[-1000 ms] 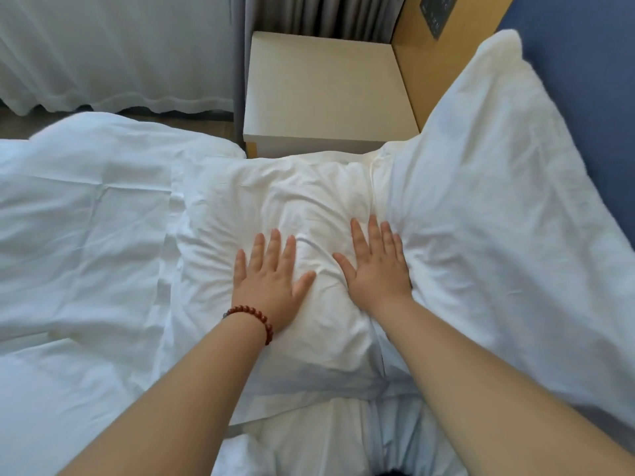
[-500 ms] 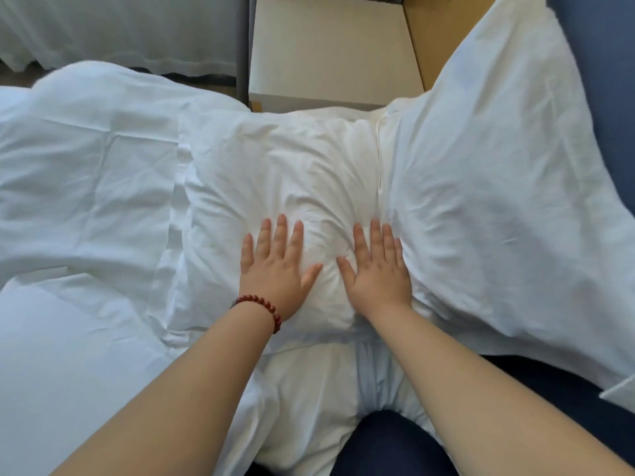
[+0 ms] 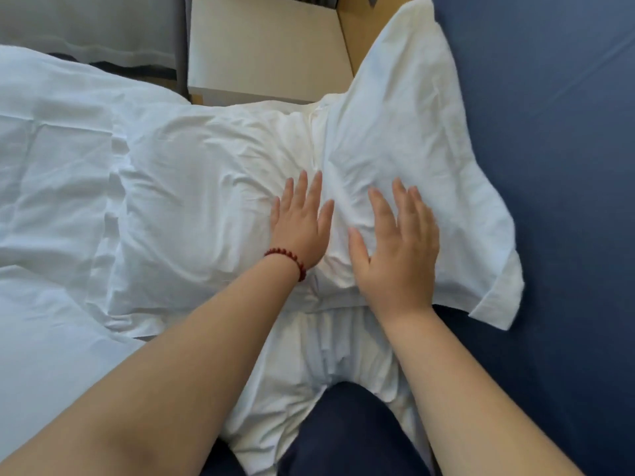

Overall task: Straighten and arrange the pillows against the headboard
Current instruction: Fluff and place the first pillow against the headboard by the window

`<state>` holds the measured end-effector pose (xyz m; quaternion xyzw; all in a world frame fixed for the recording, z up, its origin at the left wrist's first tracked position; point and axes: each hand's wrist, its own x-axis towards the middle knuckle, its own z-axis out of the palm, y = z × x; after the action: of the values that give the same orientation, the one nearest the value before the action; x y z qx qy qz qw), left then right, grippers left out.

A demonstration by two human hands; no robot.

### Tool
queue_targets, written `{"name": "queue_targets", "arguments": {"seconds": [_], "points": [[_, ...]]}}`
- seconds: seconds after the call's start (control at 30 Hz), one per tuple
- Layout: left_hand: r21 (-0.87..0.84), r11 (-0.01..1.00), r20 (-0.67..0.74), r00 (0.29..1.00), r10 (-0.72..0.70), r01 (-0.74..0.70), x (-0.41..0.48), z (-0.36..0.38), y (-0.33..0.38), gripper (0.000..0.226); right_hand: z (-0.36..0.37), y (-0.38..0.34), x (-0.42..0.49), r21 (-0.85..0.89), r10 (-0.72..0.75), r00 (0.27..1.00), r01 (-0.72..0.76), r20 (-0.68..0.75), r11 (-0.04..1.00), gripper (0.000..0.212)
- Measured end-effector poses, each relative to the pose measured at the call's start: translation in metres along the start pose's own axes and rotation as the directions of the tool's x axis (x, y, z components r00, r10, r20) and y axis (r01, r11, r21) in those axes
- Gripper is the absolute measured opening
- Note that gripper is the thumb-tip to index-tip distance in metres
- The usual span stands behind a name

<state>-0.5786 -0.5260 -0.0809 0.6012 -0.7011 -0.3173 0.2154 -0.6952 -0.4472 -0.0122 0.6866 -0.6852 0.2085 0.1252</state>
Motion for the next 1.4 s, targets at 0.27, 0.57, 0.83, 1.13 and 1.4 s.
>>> {"name": "queue_targets", "arguments": {"seconds": [0.27,0.57,0.83,1.13,1.4], "points": [[-0.260,0.936,0.059,0.972,-0.229,0.237,0.058,0.038,0.020,0.052,-0.025,0.055,0.047,-0.272,0.451,0.844,-0.378,0.292,0.885,0.106],[-0.223,0.957,0.026,0.982,-0.185,0.186,0.056,0.046,0.028,0.058,-0.042,0.078,0.074,0.311,0.459,0.853,-0.520,0.250,0.796,0.040],[-0.219,0.966,0.201,0.975,-0.095,0.139,0.049,0.063,0.066,0.071,-0.078,0.072,0.078,0.174,0.418,0.884,-0.454,0.208,0.874,0.049],[-0.687,0.698,0.139,0.979,-0.148,0.203,0.020,0.018,0.037,0.056,-0.057,0.036,0.057,-0.163,0.223,0.975,-0.221,-0.007,0.961,0.096],[0.467,0.875,0.003,0.990,-0.144,0.126,0.032,0.024,-0.034,0.061,0.031,0.048,0.038,-0.457,-0.050,0.959,0.179,0.279,0.872,0.070]]}}
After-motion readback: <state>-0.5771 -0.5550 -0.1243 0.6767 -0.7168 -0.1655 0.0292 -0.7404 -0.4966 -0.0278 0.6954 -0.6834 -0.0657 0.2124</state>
